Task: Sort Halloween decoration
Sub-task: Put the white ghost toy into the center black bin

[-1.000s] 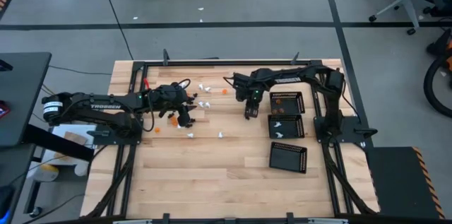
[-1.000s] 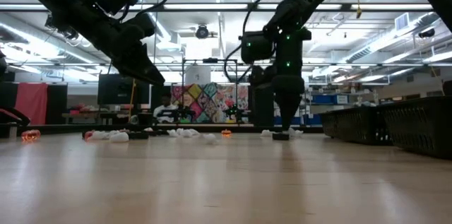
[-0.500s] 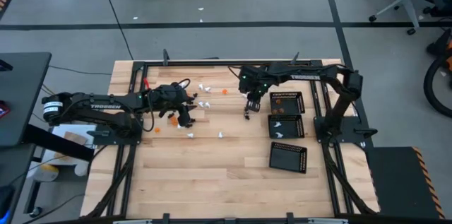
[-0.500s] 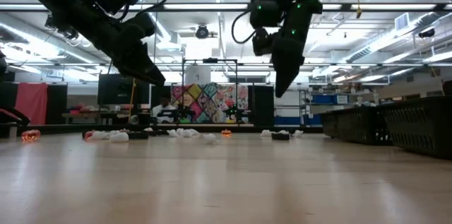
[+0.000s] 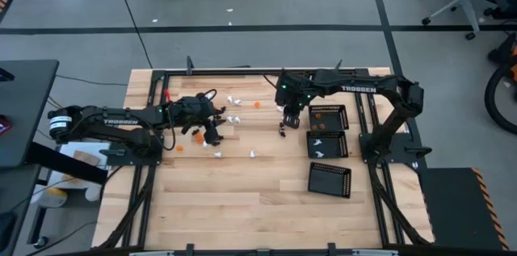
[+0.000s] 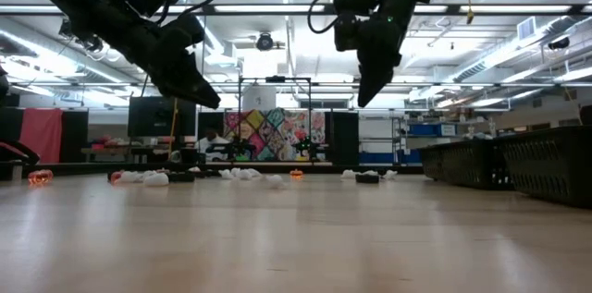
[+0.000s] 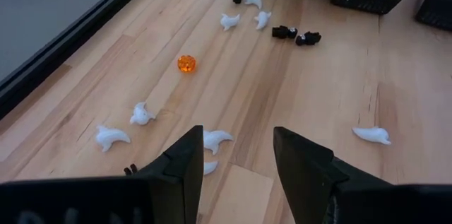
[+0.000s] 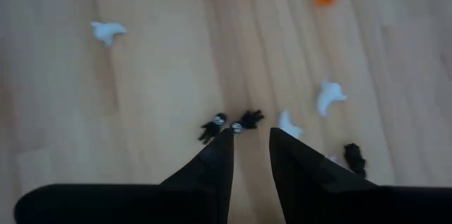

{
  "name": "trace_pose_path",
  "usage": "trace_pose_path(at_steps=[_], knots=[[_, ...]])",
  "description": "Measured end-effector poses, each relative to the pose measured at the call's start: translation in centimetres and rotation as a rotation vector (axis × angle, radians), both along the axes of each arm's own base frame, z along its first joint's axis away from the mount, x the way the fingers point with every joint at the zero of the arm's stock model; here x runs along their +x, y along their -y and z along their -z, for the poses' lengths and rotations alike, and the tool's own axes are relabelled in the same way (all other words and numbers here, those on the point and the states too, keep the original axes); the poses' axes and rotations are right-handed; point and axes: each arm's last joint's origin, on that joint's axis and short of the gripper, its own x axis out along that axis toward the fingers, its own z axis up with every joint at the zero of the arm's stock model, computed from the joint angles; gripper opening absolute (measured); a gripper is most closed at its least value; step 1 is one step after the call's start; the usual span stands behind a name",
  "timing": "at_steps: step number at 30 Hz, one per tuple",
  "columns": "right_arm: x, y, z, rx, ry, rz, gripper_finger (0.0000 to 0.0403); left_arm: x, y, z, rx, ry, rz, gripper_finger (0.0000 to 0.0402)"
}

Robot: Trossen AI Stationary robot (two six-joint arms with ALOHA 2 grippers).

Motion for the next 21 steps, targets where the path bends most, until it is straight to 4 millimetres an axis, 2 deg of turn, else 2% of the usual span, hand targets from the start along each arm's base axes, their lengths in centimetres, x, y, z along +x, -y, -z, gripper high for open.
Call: trace_pose_path(at_steps=[6, 10, 12, 16, 19, 21], knots=[[0.2, -0.7, 0.0, 0.067, 0.024, -0.051, 0.0098, 0.0, 0.0, -0.1, 0.004, 0.007, 0.002, 0.0157], [0.4, -1.5, -0.1, 0.116, 0.052, -0.182, 0.0098, 0.0, 0.0, -0.1, 0.009, 0.005, 0.005, 0.0157], [0.4, -2.3, 0.0, 0.053, 0.036, -0.291, 0.0098, 0.0, 0.0, -0.1, 0.009, 0.005, 0.005, 0.0157], [0.7, -4.0, 0.6, -0.202, -0.047, -0.454, 0.0098, 0.0, 0.0, -0.1, 0.01, 0.004, 0.005, 0.0157], [1.4, -4.6, 0.8, -0.319, -0.032, -0.415, 0.0099, 0.0, 0.0, -0.1, 0.01, 0.006, 0.005, 0.0157], [2.1, -4.7, 0.8, -0.318, 0.029, -0.36, 0.0101, 0.1, 0.0, -0.1, 0.012, 0.013, 0.005, 0.0157]])
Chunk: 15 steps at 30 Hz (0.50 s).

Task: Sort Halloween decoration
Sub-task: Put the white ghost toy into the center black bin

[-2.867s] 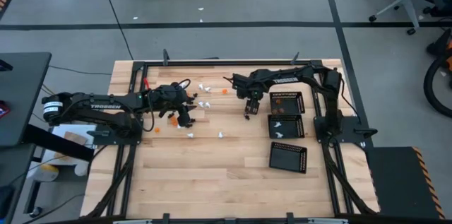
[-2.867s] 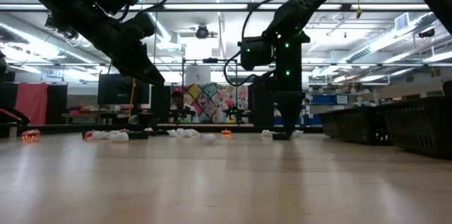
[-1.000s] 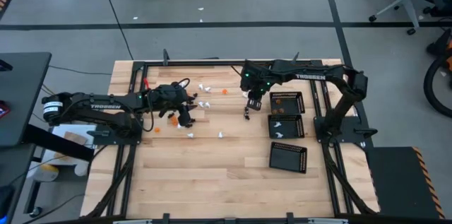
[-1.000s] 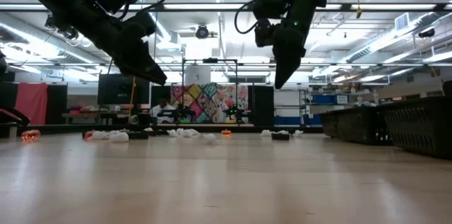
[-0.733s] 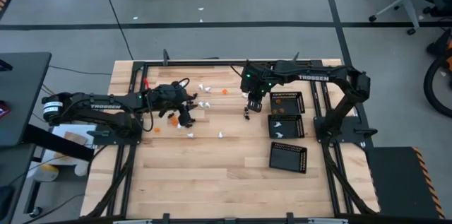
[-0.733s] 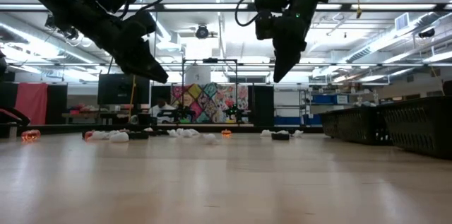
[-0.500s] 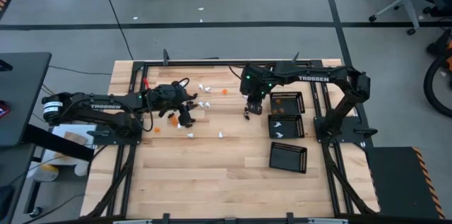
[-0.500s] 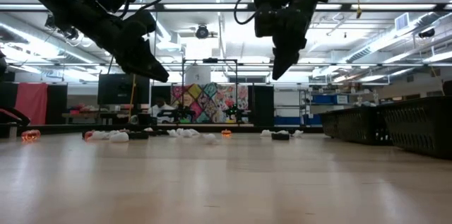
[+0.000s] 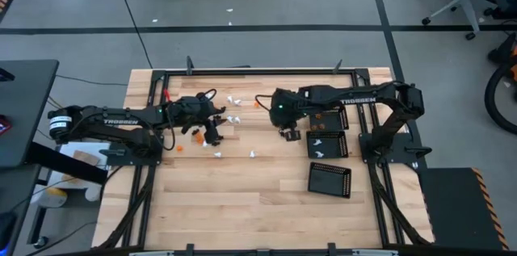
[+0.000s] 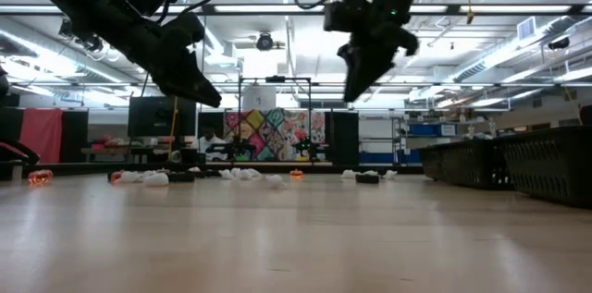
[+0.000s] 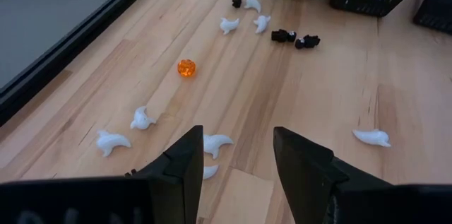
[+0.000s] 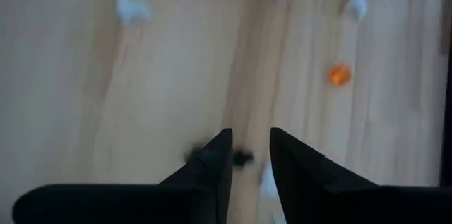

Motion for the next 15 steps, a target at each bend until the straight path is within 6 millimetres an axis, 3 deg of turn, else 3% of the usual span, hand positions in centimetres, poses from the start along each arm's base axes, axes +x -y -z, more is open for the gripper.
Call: trace_pose_path(at_steps=[4, 10, 15], knots=[[1.9, -1.3, 0.9, 0.089, 0.083, -0.032, 0.0113, 0.1, 0.0, -0.1, 0.003, 0.011, 0.0, 0.0157], [5.6, -4.3, 4.0, 0.218, 0.212, -0.092, 0.015, 0.0, 0.0, -0.1, 0.002, 0.006, 0.0, 0.0157], [7.1, -5.8, 6.8, 0.26, 0.303, -0.054, 0.0183, -0.1, 0.0, 0.1, -0.004, -0.016, 0.0, 0.0157]])
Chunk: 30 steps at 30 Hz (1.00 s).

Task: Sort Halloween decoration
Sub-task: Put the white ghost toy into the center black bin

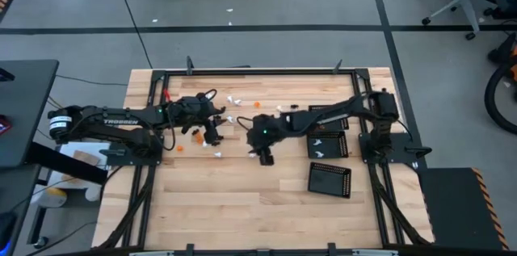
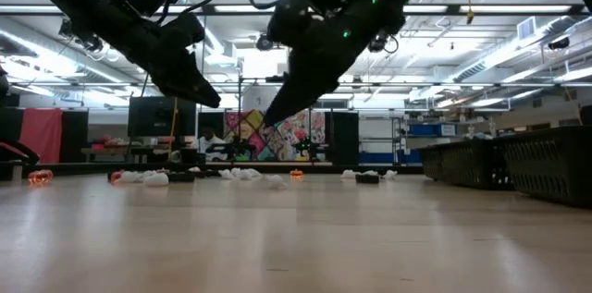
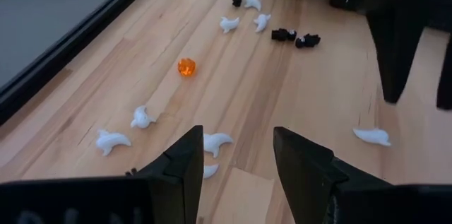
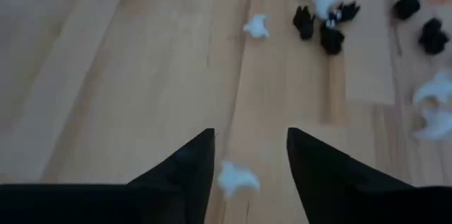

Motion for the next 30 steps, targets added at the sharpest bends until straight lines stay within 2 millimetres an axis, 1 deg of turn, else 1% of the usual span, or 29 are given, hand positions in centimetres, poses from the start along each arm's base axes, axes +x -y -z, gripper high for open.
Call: trace_pose_path(at_steps=[3, 6, 14, 17, 20, 24, 26, 30], knots=[[0.4, -1.0, 1.4, -0.038, 0.101, 0.017, 0.0195, 0.0, 0.0, 0.1, -0.002, -0.007, 0.0, 0.0157], [0.4, -1.4, 2.2, -0.035, 0.169, 0.034, 0.0201, 0.0, 0.0, 0.1, -0.005, -0.009, -0.001, 0.0157], [-1.2, -1.2, 3.8, 0.0, 0.358, 0.088, 0.0202, 0.0, 0.0, 0.0, -0.003, 0.004, -0.002, 0.0157], [-2.1, -0.9, 4.5, -0.007, 0.399, 0.117, 0.021, 0.2, -0.1, -0.3, 0.026, 0.029, 0.01, 0.0157], [-2.5, -0.5, 4.7, -0.004, 0.436, 0.127, 0.0231, 0.3, -0.1, -0.6, 0.057, 0.061, 0.022, 0.0157], [-3.0, -0.3, 5.5, -0.047, 0.403, 0.16, 0.027, 0.5, -0.1, -0.9, 0.101, 0.076, 0.041, 0.0157], [-2.6, -0.2, 5.8, -0.062, 0.427, 0.178, 0.0289, 0.5, -0.1, -1.0, 0.12, 0.075, 0.051, 0.0157], [-1.6, -0.3, 7.8, -0.083, 0.434, 0.159, 0.0312, 0.5, -0.1, -1.0, 0.129, 0.073, 0.056, 0.0157]])
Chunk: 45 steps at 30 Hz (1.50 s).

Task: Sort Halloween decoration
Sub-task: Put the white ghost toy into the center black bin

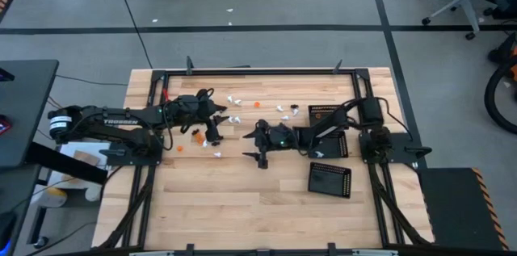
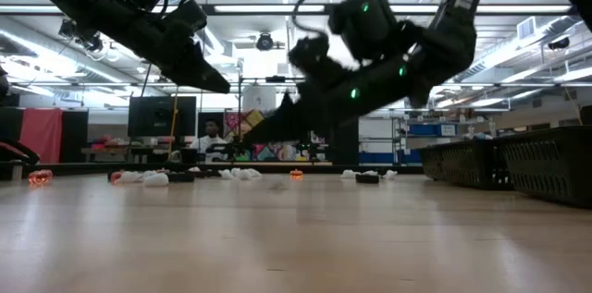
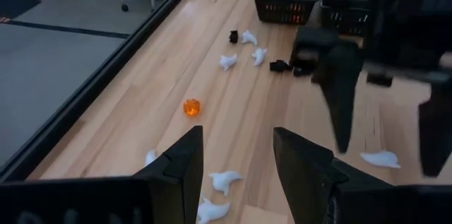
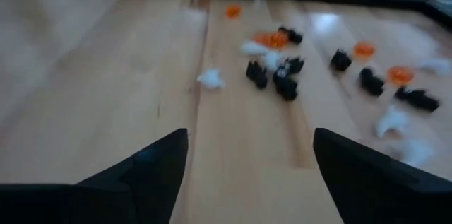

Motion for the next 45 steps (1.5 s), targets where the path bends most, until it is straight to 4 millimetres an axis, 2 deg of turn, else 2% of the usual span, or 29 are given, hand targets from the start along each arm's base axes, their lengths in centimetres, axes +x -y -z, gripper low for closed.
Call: trace_pose_path(at_steps=[8, 15, 25, 30, 37, 45], knots=[[0.5, -0.7, 3.6, 0.023, 0.074, -0.065, 0.0306, 0.0, 0.0, 0.1, -0.002, -0.008, 0.0, 0.0157], [0.1, -0.6, 4.7, 0.052, 0.019, -0.037, 0.027, 0.0, 0.0, 0.1, -0.003, -0.008, 0.0, 0.0157], [-0.1, -0.5, 5.0, 0.08, -0.021, -0.05, 0.0142, 0.0, 0.0, 0.1, -0.005, -0.009, -0.001, 0.0157], [-0.1, -0.2, 5.1, 0.092, -0.025, -0.051, 0.0093, 0.0, 0.0, 0.1, -0.003, -0.009, 0.0, 0.0157], [-0.1, 0.4, 5.1, 0.126, -0.03, -0.051, 0.0055, 0.0, 0.0, 0.1, -0.003, -0.009, 0.0, 0.0157], [-0.1, 0.4, 5.1, 0.128, -0.033, -0.055, 0.0049, 0.0, 0.0, 0.1, -0.003, -0.01, 0.0, 0.0157]])
